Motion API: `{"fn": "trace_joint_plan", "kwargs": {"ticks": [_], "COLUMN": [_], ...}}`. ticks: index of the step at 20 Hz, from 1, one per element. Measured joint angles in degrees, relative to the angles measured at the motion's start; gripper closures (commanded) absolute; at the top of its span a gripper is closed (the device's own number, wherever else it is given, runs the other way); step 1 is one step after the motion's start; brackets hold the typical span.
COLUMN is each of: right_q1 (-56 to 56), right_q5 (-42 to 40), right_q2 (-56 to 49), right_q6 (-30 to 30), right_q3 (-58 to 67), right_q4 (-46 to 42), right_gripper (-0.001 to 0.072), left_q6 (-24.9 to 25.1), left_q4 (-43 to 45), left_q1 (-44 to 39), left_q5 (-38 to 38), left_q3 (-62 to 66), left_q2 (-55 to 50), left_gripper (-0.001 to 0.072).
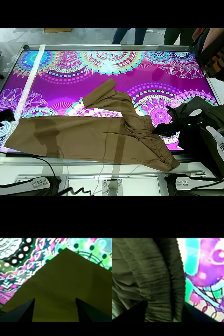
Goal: Fold the clothes and pants, and hang the long-sleeved shirts on hangers.
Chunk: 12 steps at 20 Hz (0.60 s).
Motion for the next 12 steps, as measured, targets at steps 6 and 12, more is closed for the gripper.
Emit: {"fn": "trace_joint_plan", "kwargs": {"ticks": [6,12], "right_q1": [0.0,0.0], "right_q5": [-1.0,-0.2], "right_q2": [-0.8,2.2], "right_q6": [-6.5,-9.4], "right_q3": [0.0,0.0], "right_q4": [5.0,7.5], "right_gripper": [0.0679,0.0678], "left_q6": [4.8,10.7], "left_q4": [-14.5,-26.3], "left_q1": [-10.8,-29.5], "left_q5": [1.5,13.4], "left_q3": [0.0,0.5], "left_q2": [0.0,-1.4], "left_gripper": [0.0117,0.0118]}}
